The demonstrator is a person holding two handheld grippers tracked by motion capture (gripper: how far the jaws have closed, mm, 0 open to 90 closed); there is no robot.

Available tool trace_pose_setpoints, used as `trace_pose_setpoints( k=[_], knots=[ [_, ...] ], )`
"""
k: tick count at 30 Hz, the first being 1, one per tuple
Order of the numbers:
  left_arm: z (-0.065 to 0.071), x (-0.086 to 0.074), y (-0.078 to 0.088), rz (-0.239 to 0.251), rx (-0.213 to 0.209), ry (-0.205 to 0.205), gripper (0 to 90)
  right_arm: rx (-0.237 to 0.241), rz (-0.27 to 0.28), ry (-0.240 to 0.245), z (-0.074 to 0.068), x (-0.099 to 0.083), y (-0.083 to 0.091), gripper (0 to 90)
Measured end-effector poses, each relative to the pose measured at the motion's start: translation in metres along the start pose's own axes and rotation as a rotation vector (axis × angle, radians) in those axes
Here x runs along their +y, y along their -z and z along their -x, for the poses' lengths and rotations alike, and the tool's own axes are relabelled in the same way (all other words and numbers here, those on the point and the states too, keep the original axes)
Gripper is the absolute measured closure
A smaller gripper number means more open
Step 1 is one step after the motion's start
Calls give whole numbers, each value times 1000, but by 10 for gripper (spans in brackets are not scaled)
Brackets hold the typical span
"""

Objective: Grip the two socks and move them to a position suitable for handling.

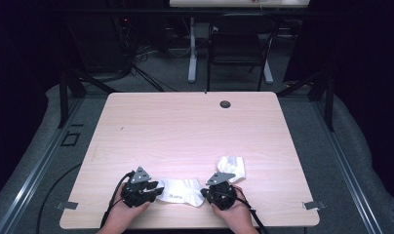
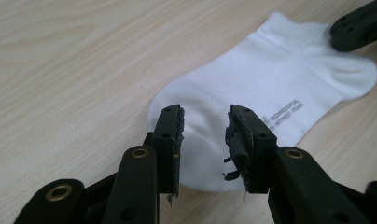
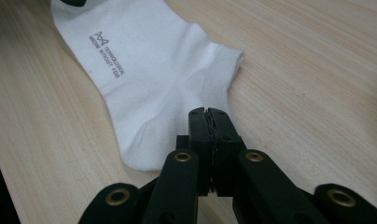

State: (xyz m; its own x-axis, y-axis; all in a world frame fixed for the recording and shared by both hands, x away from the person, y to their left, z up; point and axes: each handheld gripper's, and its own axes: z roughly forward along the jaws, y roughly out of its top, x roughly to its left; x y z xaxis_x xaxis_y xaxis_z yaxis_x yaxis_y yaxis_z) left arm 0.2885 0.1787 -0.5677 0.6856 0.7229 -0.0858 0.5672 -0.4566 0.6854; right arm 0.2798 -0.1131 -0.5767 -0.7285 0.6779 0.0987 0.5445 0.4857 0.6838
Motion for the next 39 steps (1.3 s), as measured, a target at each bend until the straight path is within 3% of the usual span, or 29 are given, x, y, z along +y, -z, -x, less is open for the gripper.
trace_pose_setpoints(
  k=[2,7,11,16,20,24,39],
  knots=[
    [-1,-3,-3,-20,12,-5,648,2,-4,3,1,0,1,894],
    [-1,-5,-5,-13,22,-17,672,0,-9,1,2,-1,2,894],
    [-2,-6,-5,-11,26,-28,766,-1,-5,-2,2,-1,2,895],
    [-4,-6,-4,-13,9,0,873,-5,-11,2,2,-2,3,899],
    [-5,-7,-2,-24,-20,40,880,-8,-24,6,2,-2,5,900],
    [0,-9,1,-35,-30,14,880,-9,-27,-1,3,-3,6,900],
    [5,-12,3,-14,-58,44,849,-10,-40,1,4,-2,7,889]
  ],
)
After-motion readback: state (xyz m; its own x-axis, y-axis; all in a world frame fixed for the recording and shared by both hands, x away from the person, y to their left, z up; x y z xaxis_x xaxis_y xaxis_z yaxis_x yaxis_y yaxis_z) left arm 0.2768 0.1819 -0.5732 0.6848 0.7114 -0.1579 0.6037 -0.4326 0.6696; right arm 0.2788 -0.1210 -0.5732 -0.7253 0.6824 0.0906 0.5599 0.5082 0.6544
